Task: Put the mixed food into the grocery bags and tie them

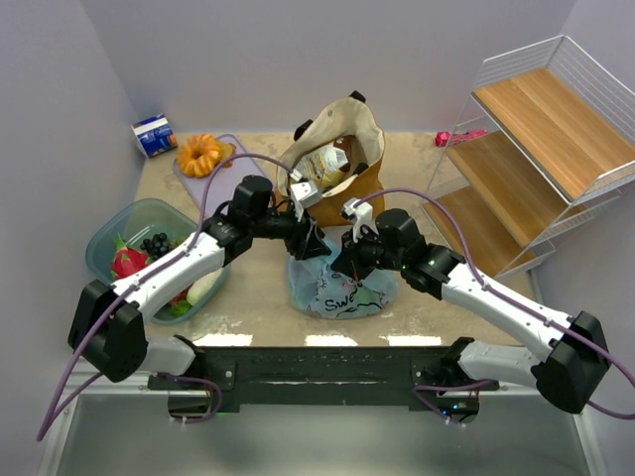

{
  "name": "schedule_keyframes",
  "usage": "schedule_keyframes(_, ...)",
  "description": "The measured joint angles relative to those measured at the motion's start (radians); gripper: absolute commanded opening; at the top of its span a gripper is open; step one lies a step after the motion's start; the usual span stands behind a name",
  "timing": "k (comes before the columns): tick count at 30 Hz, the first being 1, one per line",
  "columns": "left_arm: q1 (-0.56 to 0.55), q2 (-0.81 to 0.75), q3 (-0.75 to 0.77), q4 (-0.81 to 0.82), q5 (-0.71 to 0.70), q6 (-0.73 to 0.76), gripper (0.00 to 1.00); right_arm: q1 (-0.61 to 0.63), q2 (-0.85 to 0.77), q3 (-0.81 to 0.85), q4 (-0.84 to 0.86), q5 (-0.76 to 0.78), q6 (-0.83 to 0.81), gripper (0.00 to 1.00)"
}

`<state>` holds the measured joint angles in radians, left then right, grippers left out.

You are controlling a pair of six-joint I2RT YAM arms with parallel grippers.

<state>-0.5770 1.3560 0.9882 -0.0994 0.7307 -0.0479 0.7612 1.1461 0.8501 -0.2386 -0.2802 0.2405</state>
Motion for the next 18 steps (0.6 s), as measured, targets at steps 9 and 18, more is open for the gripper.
schedule_keyframes(9,-0.014,0.008,0.001,-0.032,-0.056,0.024,0.92,0.005,0.0,0.0,0.0,0.0,-0.01,0.0)
schedule_keyframes(18,0.008,0.006,0.003,-0.017,-0.071,-0.008,0.98,0.005,0.0,0.0,0.0,0.0,-0.017,0.0)
